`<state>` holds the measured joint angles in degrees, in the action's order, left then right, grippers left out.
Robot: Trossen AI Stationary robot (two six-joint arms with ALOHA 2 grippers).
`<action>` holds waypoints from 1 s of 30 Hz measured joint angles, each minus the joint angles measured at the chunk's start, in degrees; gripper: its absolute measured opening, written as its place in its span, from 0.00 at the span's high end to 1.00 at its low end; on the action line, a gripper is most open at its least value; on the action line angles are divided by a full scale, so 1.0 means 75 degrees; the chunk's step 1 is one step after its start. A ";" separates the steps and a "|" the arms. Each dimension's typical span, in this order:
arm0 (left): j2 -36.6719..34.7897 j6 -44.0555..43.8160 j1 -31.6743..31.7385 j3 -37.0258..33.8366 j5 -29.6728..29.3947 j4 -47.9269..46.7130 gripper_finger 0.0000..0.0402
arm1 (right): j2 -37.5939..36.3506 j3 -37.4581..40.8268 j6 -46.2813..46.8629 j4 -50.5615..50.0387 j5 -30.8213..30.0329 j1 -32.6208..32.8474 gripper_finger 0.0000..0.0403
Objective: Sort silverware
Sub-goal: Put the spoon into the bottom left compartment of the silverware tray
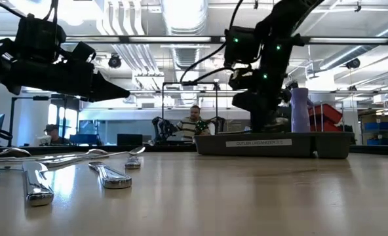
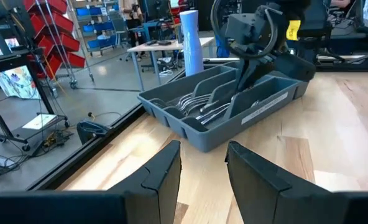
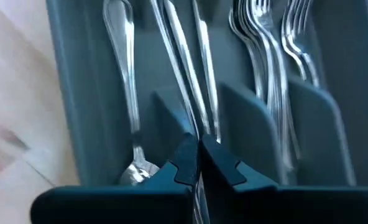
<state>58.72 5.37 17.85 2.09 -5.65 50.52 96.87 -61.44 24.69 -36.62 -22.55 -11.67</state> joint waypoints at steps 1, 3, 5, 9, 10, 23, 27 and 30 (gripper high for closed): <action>-0.0003 -0.0003 0.0000 0.0000 0.0000 0.0003 0.70 | -0.0004 0.0030 0.0166 0.0100 0.0022 0.0020 1.00; -0.0006 -0.0008 -0.0003 0.0000 0.0003 0.0006 0.70 | -0.0001 0.0086 0.0379 0.0188 0.0078 0.0062 1.00; 0.0000 -0.0044 -0.0001 0.0000 0.0002 0.0003 0.70 | 0.0005 0.0084 0.0502 0.0191 0.0087 0.0061 1.00; 0.0000 -0.0044 -0.0003 0.0006 0.0003 0.0003 0.70 | 0.0002 -0.0032 0.0536 0.0379 0.0036 0.0094 1.00; 0.0000 -0.0044 -0.0003 0.0006 0.0003 0.0003 0.70 | 0.0002 -0.0041 0.0536 0.0431 0.0048 0.0118 1.00; 0.0006 0.0061 -0.0003 0.0015 0.0003 0.0031 0.70 | 0.0780 -0.0074 0.0362 0.0624 -0.0675 0.0623 1.00; 0.0006 0.0248 0.0000 0.0015 0.0003 0.0095 0.70 | 0.1086 -0.0074 0.0359 0.0547 -0.0759 0.0643 1.00; 0.0006 0.0289 -0.0003 0.0037 0.0003 0.0125 0.70 | 0.1224 -0.0088 0.0363 0.0560 -0.0755 0.0637 0.97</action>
<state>58.76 7.53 17.82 2.36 -5.63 51.46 106.05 -62.10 27.41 -32.41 -28.22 -6.90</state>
